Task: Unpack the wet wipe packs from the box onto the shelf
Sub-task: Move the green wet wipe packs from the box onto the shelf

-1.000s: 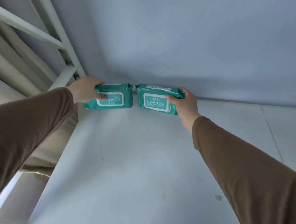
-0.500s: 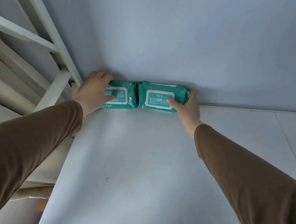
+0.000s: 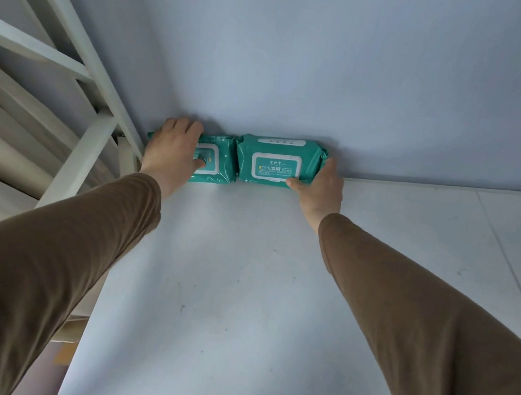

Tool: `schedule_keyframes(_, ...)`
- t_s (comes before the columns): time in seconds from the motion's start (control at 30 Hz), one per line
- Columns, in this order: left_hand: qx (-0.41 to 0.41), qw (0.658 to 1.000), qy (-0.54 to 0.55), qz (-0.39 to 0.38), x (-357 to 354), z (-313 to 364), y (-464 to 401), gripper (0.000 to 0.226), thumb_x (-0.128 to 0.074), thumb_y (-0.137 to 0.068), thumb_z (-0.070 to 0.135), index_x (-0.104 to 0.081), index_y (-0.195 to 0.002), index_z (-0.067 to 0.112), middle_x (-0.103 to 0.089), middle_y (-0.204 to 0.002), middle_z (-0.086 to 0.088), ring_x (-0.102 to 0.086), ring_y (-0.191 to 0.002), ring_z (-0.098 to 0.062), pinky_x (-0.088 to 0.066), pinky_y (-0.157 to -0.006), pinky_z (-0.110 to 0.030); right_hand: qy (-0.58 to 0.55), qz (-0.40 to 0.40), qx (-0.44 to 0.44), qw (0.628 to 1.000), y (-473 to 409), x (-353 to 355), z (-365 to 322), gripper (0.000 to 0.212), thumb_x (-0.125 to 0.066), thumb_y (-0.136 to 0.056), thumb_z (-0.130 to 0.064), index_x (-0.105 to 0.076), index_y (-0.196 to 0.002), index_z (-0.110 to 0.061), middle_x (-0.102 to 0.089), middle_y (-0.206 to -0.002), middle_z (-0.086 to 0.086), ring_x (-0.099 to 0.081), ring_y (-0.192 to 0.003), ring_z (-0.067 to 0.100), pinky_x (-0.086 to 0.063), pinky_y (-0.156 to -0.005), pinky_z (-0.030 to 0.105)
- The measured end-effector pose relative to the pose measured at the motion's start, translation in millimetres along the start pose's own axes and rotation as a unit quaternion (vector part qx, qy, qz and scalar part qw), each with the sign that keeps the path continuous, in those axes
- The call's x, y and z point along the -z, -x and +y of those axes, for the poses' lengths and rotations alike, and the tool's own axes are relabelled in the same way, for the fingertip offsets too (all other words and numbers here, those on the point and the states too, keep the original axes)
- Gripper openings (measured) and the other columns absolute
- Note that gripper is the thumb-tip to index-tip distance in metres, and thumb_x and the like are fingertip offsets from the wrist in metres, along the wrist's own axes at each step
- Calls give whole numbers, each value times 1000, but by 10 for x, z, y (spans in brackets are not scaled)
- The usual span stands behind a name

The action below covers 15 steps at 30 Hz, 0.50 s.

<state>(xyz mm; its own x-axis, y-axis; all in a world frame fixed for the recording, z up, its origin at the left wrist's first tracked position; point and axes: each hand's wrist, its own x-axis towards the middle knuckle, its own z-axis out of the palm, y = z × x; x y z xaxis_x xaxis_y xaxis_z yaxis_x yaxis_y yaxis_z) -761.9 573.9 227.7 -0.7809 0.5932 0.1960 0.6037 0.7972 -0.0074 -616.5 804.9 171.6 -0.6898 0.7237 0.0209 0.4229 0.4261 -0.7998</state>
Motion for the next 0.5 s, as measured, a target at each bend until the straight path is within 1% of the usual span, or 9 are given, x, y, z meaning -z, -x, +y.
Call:
schedule_keyframes(0.07, 9, 1000, 7, 12, 18, 54, 61, 57, -78, -76, 26, -49, -123, 10, -51, -122, -15, -44, -114, -36, -45, -89, -51, 5, 5, 4, 1000, 77, 79, 86, 61, -82, -76, -28, -47, -123, -9, -59, -123, 10, -49, -116, 30, -47, -94, 41)
schedule_keyframes(0.13, 4, 999, 23, 37, 36, 171, 153, 59, -78, -76, 24, -48, -126, 11, -50, -125, -14, -43, -114, -37, -43, -92, -50, 12, -1, 17, 1000, 174, 210, 197, 63, -79, -79, -28, -46, -130, -10, -56, -128, 9, -46, -120, 29, -41, -94, 34)
schedule_keyframes(0.2, -14, 997, 41, 65, 59, 367, 265, 58, -76, -77, 23, -48, -127, 12, -49, -126, -12, -43, -113, -36, -43, -92, -48, 22, -13, 29, 999, 289, 400, 312, 61, -76, -82, -26, -47, -133, -11, -55, -129, 8, -44, -121, 28, -39, -95, 34)
schedule_keyframes(0.27, -38, 995, 63, 74, 79, 653, 385, 56, -73, -79, 23, -49, -128, 13, -50, -125, -10, -43, -111, -34, -42, -93, -45, 31, -20, 37, 999, 421, 658, 433, 55, -73, -83, -26, -49, -131, -12, -55, -126, 7, -45, -120, 27, -39, -95, 34)
schedule_keyframes(0.37, -73, 992, 93, 49, 98, 1220, 578, 54, -71, -83, 26, -50, -130, 10, -53, -123, -10, -46, -111, -33, -41, -96, -43, 43, -19, 48, 998, 671, 1177, 663, 49, -70, -85, -24, -51, -130, -13, -57, -124, 5, -48, -118, 25, -41, -99, 37)
schedule_keyframes(0.5, -121, 984, 134, -2, 143, 2198, 894, 48, -67, -88, 27, -52, -130, 9, -54, -124, -10, -46, -116, -33, -42, -98, -43, 99, -7, 65, 993, 1128, 2057, 1135, 43, -62, -89, -23, -51, -130, -17, -56, -125, 2, -48, -118, 24, -41, -100, 40)
